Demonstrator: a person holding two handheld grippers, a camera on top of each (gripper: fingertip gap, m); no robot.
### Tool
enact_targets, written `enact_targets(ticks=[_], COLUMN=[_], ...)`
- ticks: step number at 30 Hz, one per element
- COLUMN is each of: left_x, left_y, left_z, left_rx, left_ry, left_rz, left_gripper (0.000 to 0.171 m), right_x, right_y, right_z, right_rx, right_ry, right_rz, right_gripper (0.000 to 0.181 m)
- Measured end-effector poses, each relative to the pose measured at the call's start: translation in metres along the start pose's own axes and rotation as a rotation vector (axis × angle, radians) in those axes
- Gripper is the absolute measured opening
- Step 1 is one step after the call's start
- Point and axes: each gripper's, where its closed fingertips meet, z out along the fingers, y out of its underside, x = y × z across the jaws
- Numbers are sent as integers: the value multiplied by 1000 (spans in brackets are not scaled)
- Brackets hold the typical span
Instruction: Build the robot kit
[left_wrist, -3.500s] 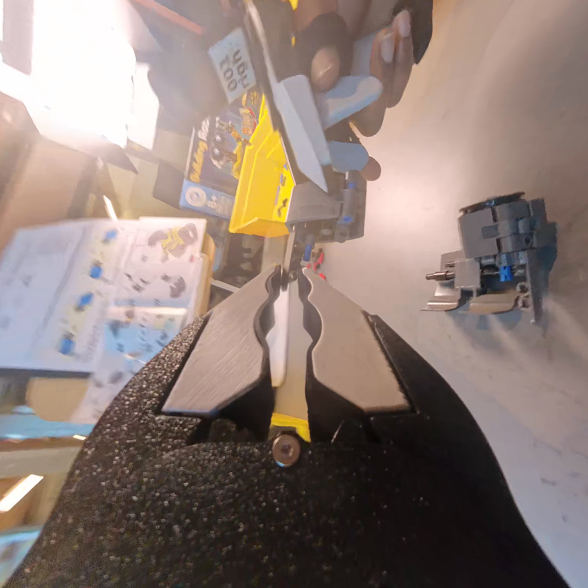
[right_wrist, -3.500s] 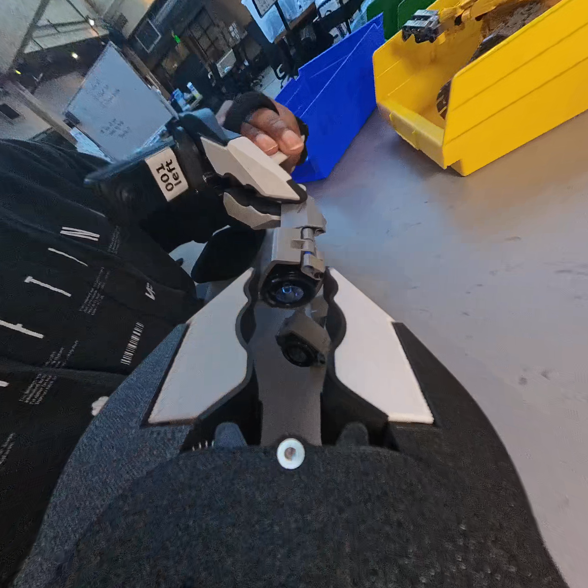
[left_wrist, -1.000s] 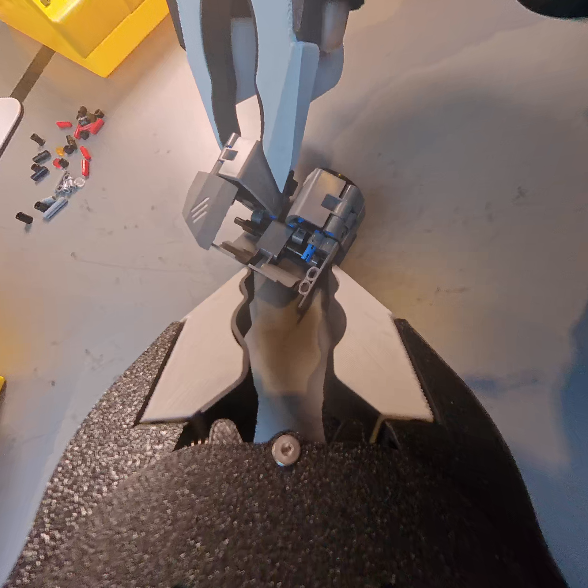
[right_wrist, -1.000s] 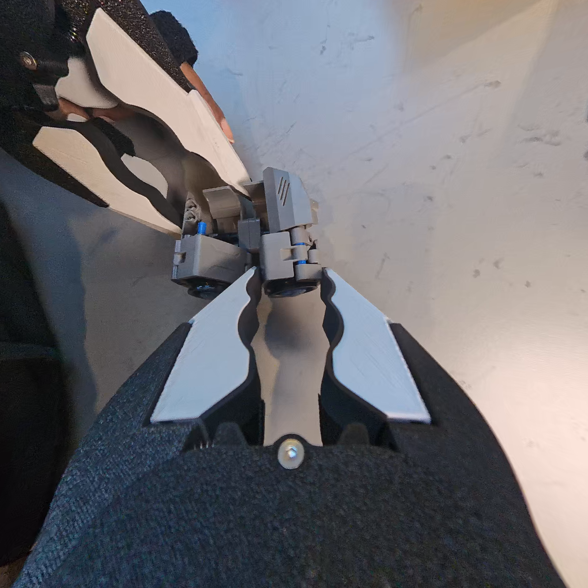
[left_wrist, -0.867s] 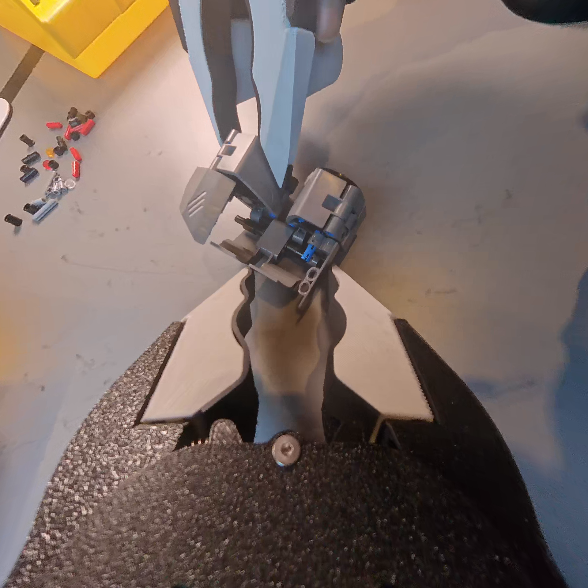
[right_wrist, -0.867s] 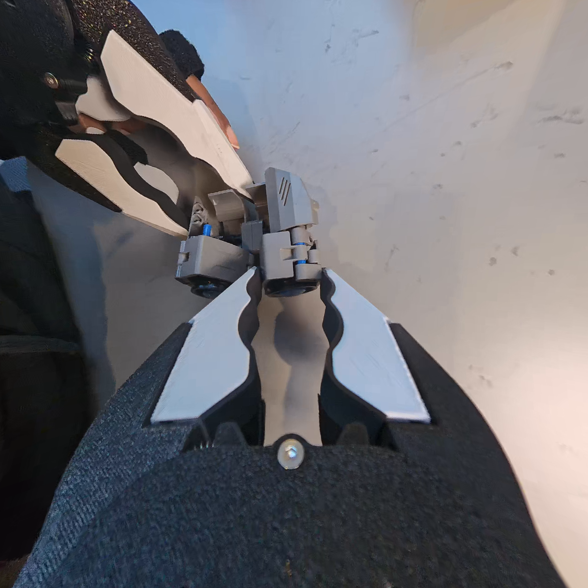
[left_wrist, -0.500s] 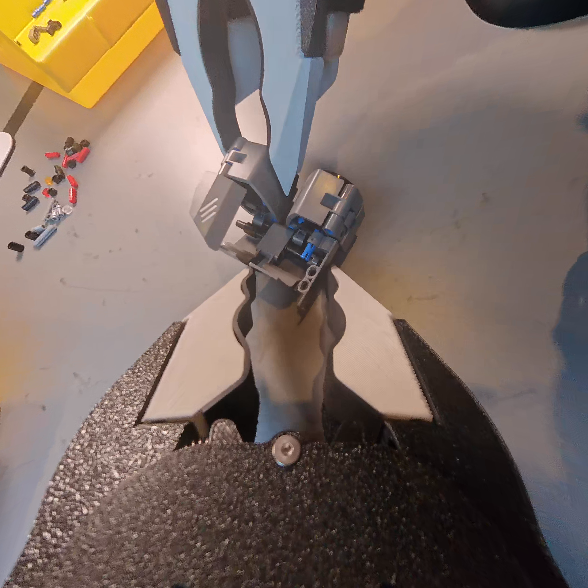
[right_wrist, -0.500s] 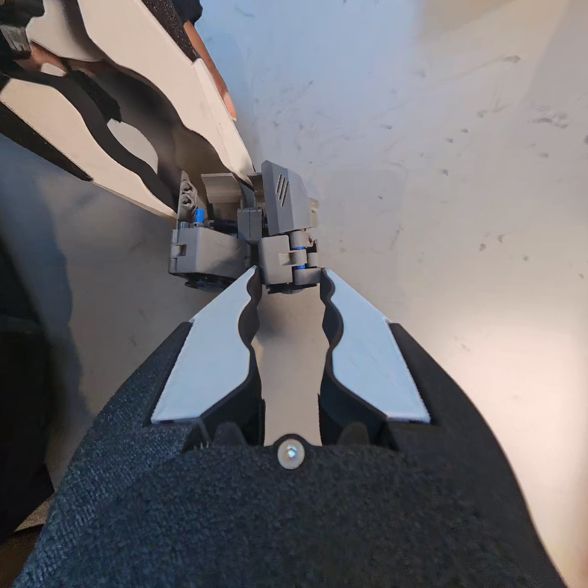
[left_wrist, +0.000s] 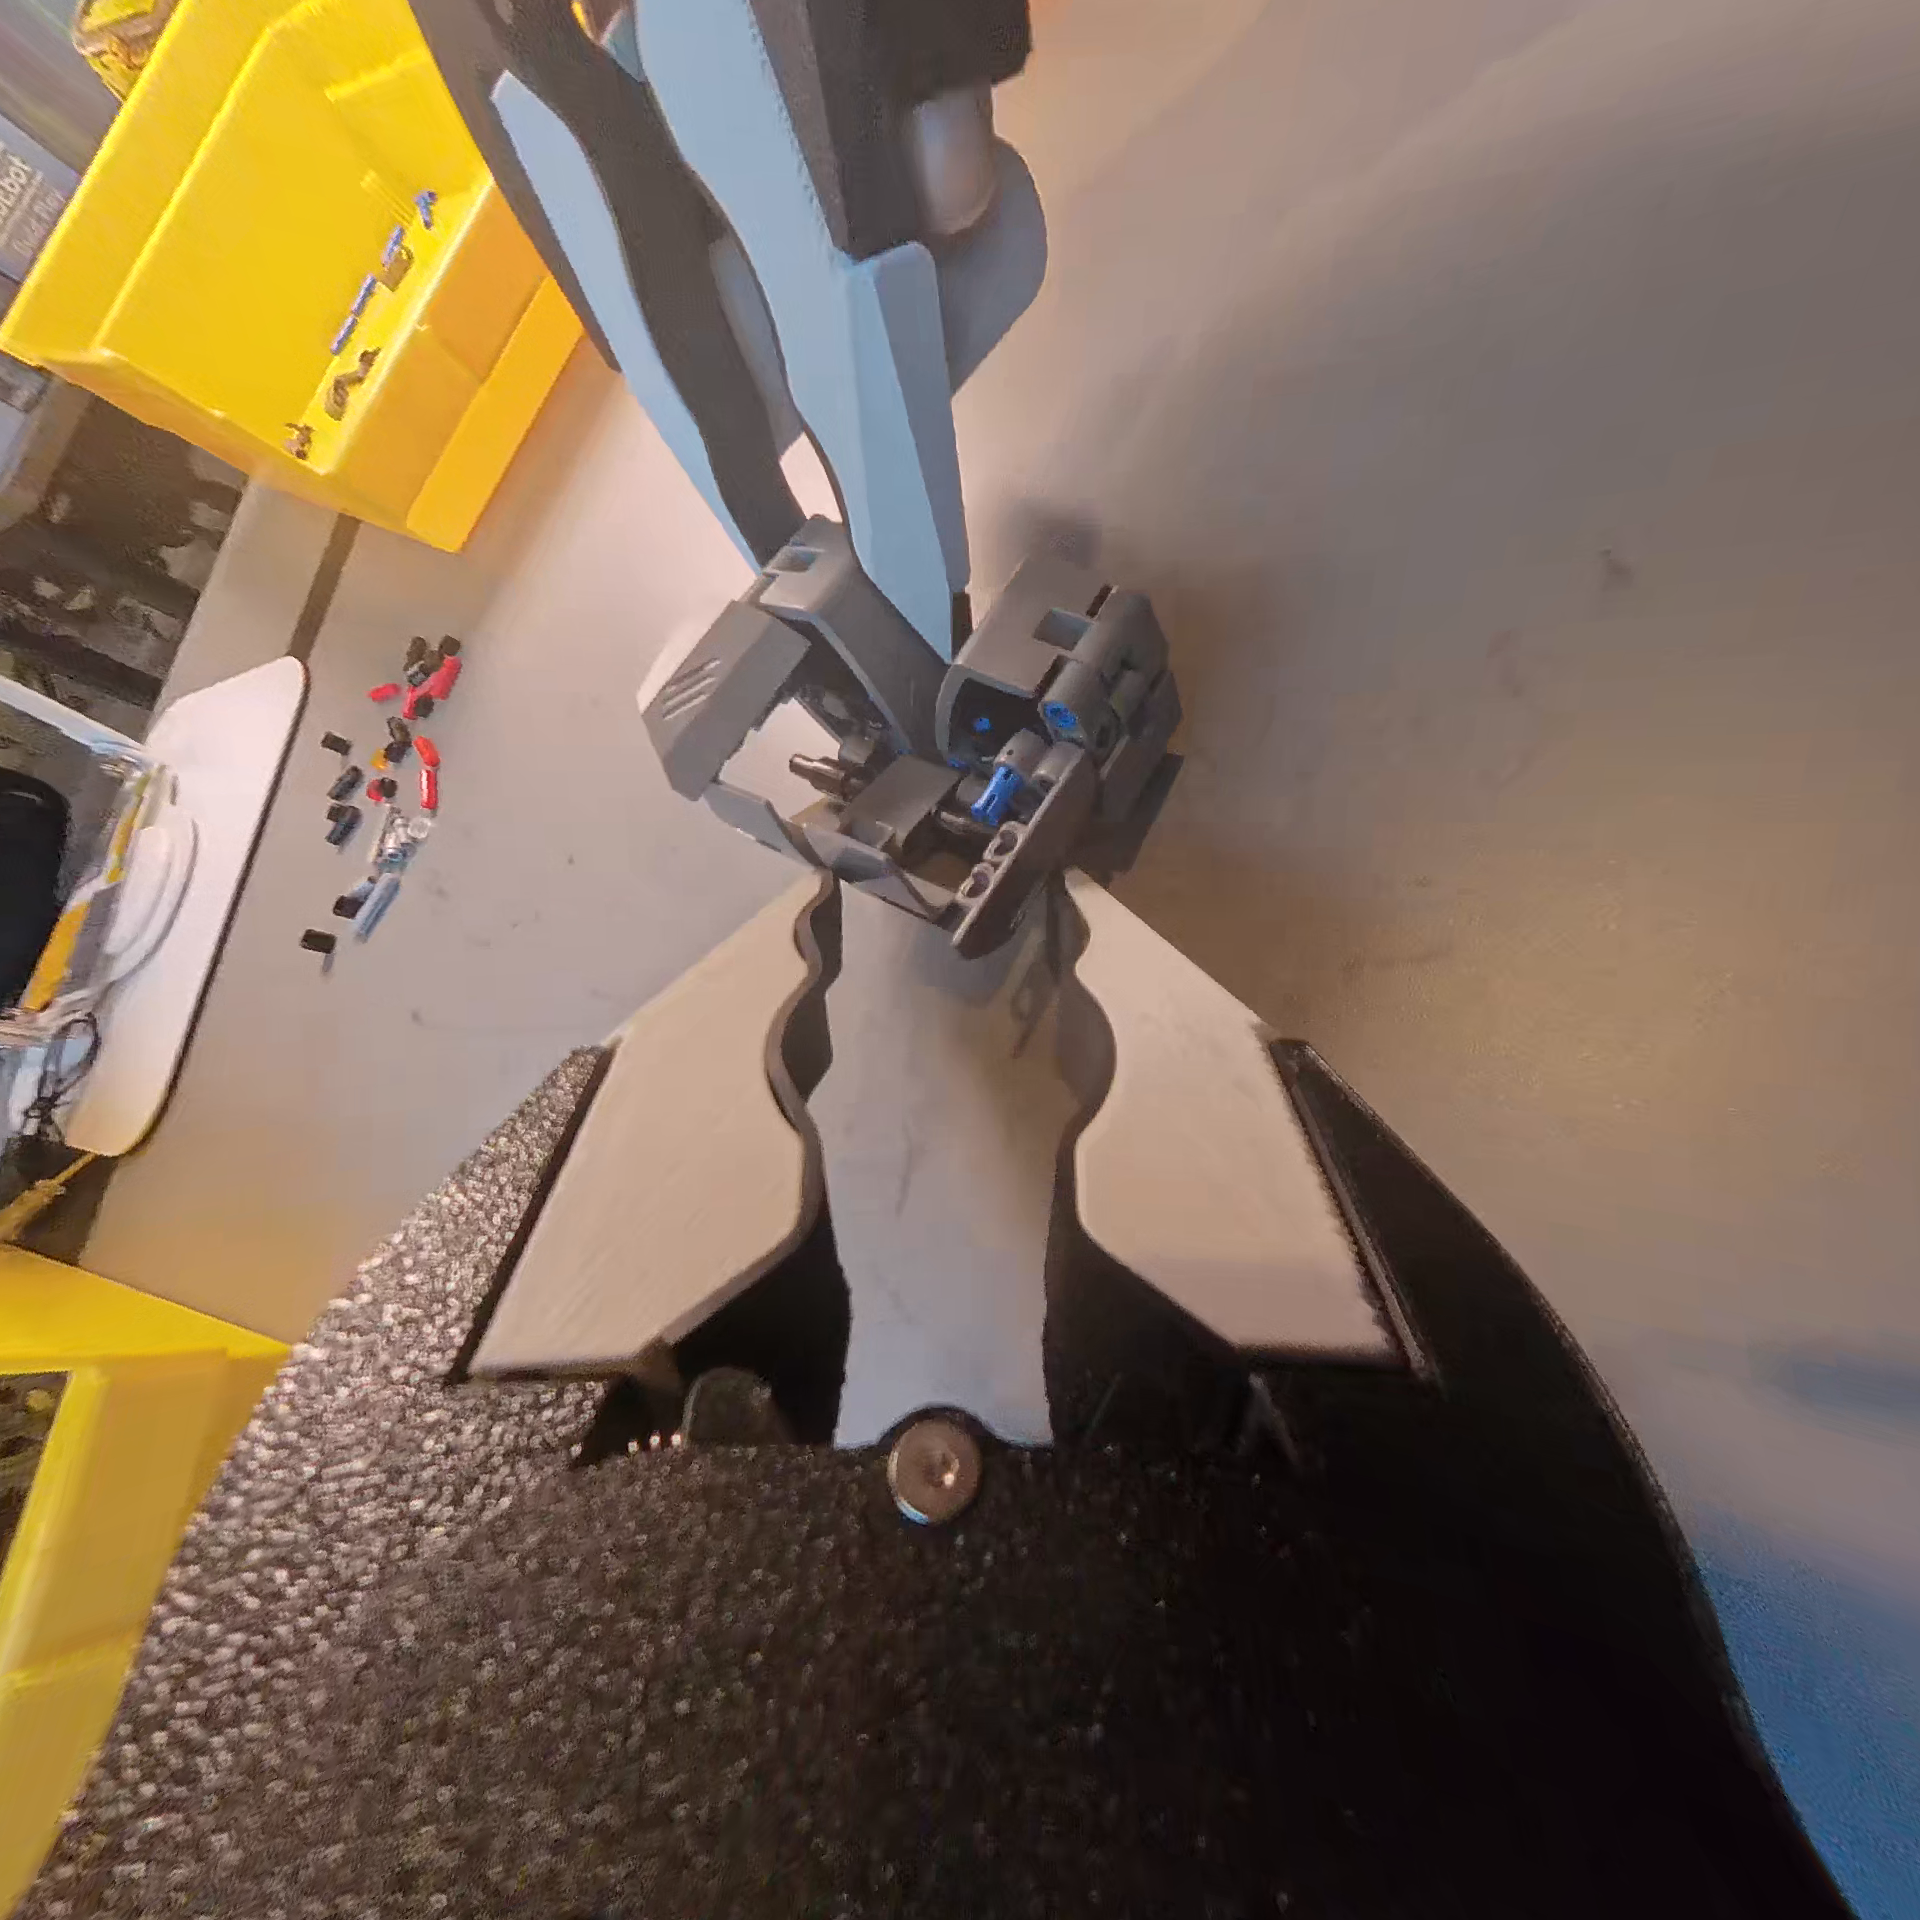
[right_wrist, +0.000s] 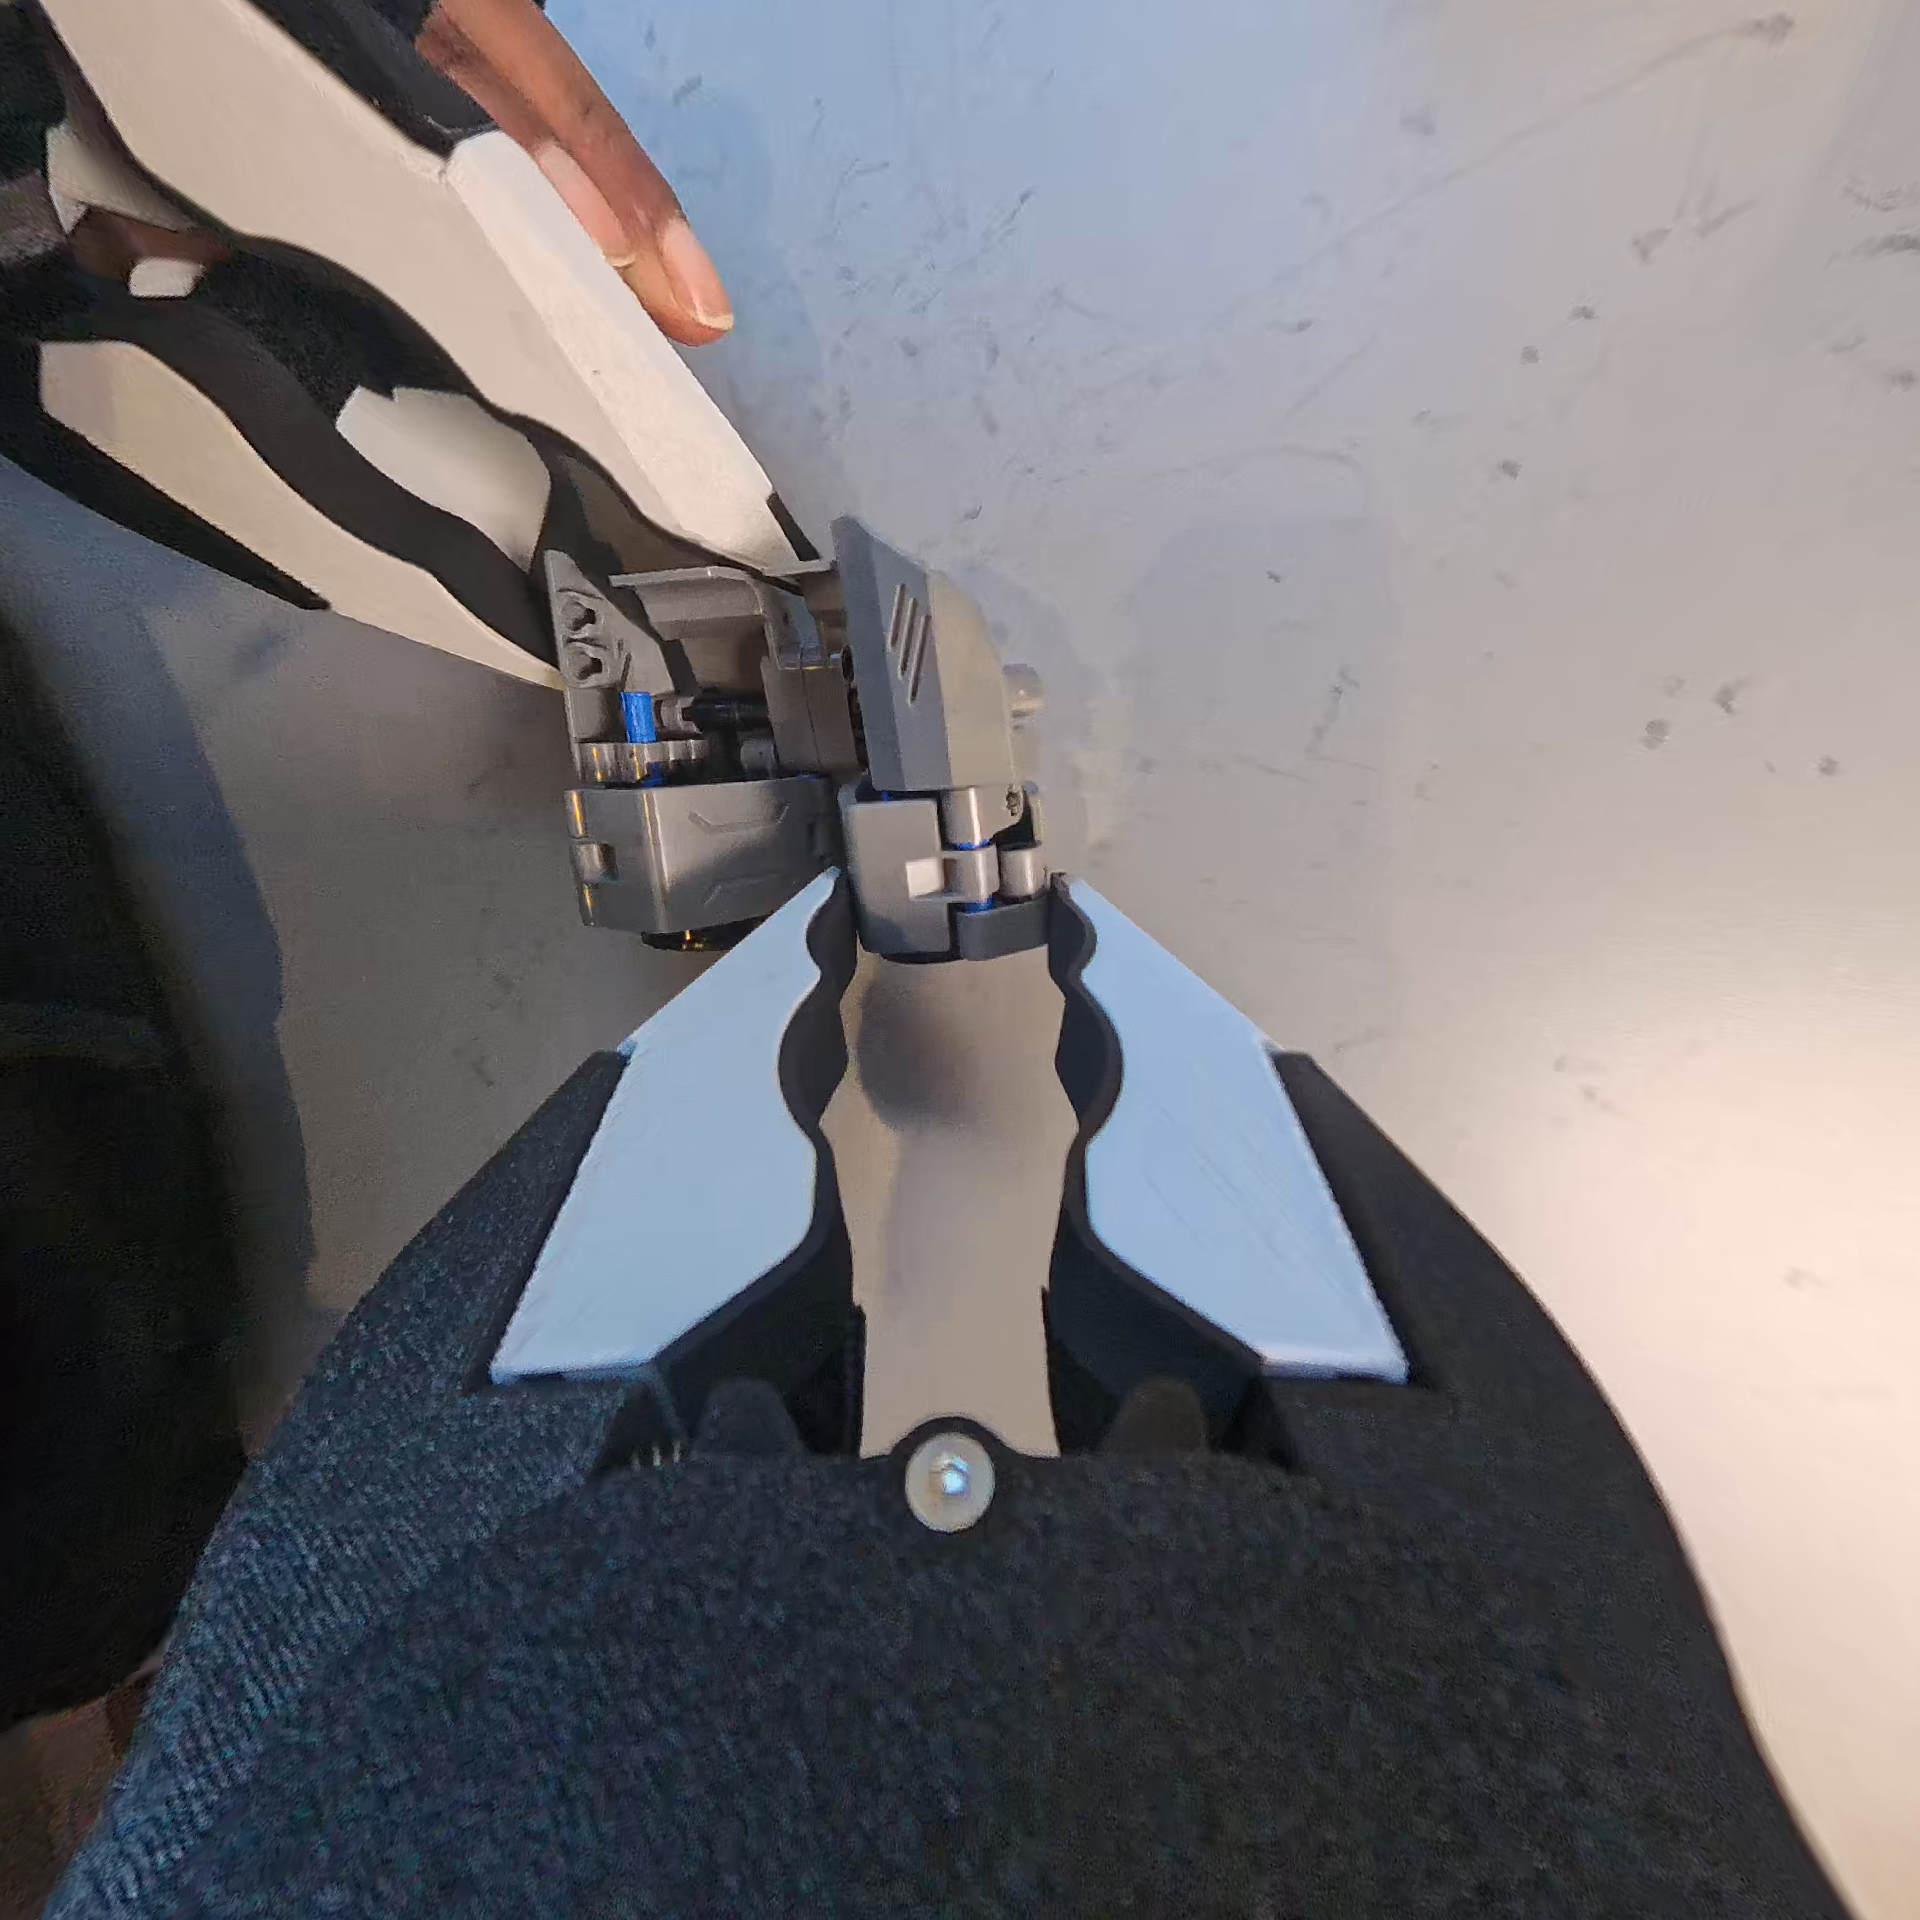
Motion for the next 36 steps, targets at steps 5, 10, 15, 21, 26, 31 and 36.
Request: enact_targets(ticks=[5,10,15,21,26,31,36], left_x=[1,2,7,-13,-7,-9,-4], left_y=[-1,0,-15,-11,-12,-18,-9], left_z=[0,0,-17,-14,-5,0,15], left_rx=[34,36,116,76,-60,-57,-122], left_ry=[40,83,463,621,554,644,533], left_rz=[-14,-103,-588,-1143,-1137,-1355,-1288], left_gripper=[38,38,54,50,52,36,15], right_x=[-6,-5,-5,-4,-7,-9,-12], right_y=[-11,-14,-13,-15,-15,-8,-4], right_z=[4,7,7,6,7,3,2], right_rx=[169,214,243,267,276,265,302], right_ry=[-86,-79,-39,34,67,50,6], right_rz=[-51,-49,15,15,-7,-19,33], right_gripper=[39,35,35,35,35,35,35])
